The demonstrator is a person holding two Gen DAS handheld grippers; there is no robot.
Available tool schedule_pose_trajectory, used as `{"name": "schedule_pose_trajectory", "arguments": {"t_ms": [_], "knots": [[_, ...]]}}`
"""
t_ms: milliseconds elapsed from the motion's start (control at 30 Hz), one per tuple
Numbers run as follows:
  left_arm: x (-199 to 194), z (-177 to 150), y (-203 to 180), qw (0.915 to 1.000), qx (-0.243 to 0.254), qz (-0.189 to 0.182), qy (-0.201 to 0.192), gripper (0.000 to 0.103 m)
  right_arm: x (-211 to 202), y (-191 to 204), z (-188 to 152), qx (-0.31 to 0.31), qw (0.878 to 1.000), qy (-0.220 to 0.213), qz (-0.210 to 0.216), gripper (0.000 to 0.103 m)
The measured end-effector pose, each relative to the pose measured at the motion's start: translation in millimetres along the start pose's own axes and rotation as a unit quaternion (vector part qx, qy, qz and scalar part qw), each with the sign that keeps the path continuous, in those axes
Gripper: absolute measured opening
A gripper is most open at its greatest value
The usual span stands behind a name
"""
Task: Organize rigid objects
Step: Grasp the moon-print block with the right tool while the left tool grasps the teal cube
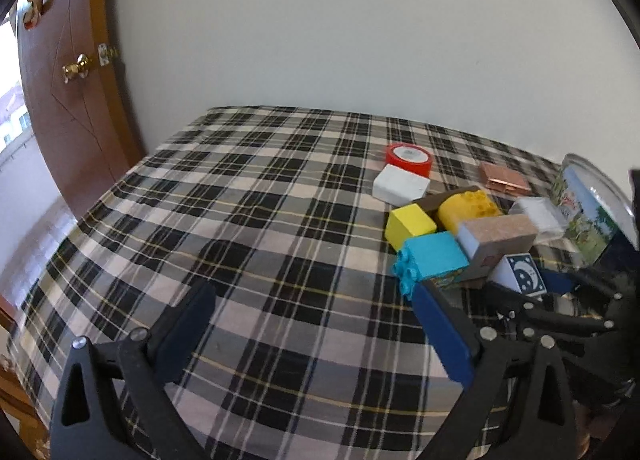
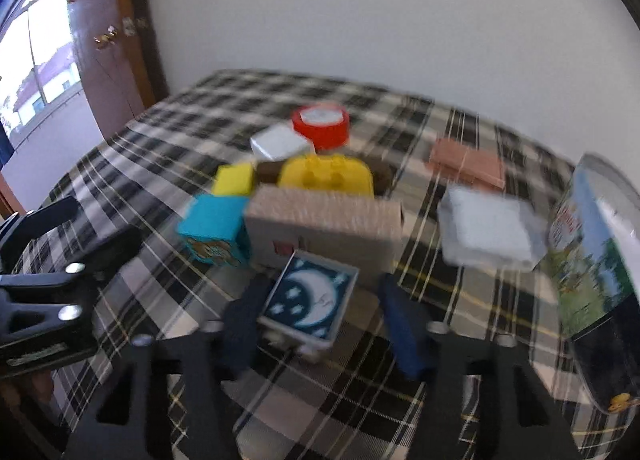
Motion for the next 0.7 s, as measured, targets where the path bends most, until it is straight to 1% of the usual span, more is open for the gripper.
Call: {"name": "schedule_pose_trajectory", "arguments": {"t_ms": [33, 67, 133, 200, 300, 333, 400, 467, 533, 600, 633, 667, 700], "knots": [[1, 0, -1, 1.0000, 0.001, 0.000, -0.001, 0.100, -1, -5, -1, 0.008, 1.000, -0.002, 0.004, 0.042], [1, 1, -3, 1.0000, 0.002, -0.001, 0.000, 0.100, -3, -7, -1, 0.007, 1.000, -0.003, 0.003, 0.034], [4, 2, -11, 0.9999, 0.002, -0.011, 0.003, 0.100, -9, -12, -4, -0.005, 1.000, -0.005, -0.003, 0.034], [6, 4, -20, 0.9996, 0.005, -0.027, 0.006, 0.100, -23, -21, -7, -0.005, 1.000, -0.025, 0.007, 0.034], [12, 6, -43, 0.9985, 0.014, -0.051, 0.012, 0.100, -52, -40, -7, -0.019, 0.997, -0.072, -0.004, 0.034], [14, 7, -47, 0.9983, 0.016, -0.053, 0.015, 0.100, -62, -48, -7, -0.020, 0.995, -0.093, -0.012, 0.034], [25, 8, -57, 0.9983, 0.017, -0.049, 0.027, 0.099, -70, -62, -5, -0.007, 0.993, -0.115, -0.020, 0.034], [32, 9, -60, 0.9982, 0.011, -0.046, 0.035, 0.093, -75, -78, -4, 0.027, 0.991, -0.128, -0.016, 0.034], [39, 7, -61, 0.9977, 0.005, -0.046, 0.048, 0.093, -75, -83, -2, 0.041, 0.991, -0.130, -0.014, 0.034], [46, 3, -60, 0.9973, 0.004, -0.040, 0.062, 0.090, -75, -86, -1, 0.044, 0.990, -0.130, -0.014, 0.034], [49, 1, -59, 0.9970, 0.004, -0.038, 0.068, 0.084, -76, -87, -1, 0.044, 0.990, -0.131, -0.012, 0.034], [53, -2, -57, 0.9955, -0.007, -0.049, 0.082, 0.078, -78, -87, -2, 0.044, 0.990, -0.133, -0.011, 0.034], [54, -2, -54, 0.9949, -0.018, -0.056, 0.082, 0.078, -78, -86, -3, 0.043, 0.990, -0.135, -0.011, 0.034]]}}
Point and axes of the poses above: each gripper's, at about its wrist camera, not at the fingertips, and x roughly the way its jaws point, y to its left, z to its top, the point moved 5 cm from there along x, roughly the way its jaws point, and after that the axes turned 9 degrees about -y, right-handed, at the moved point
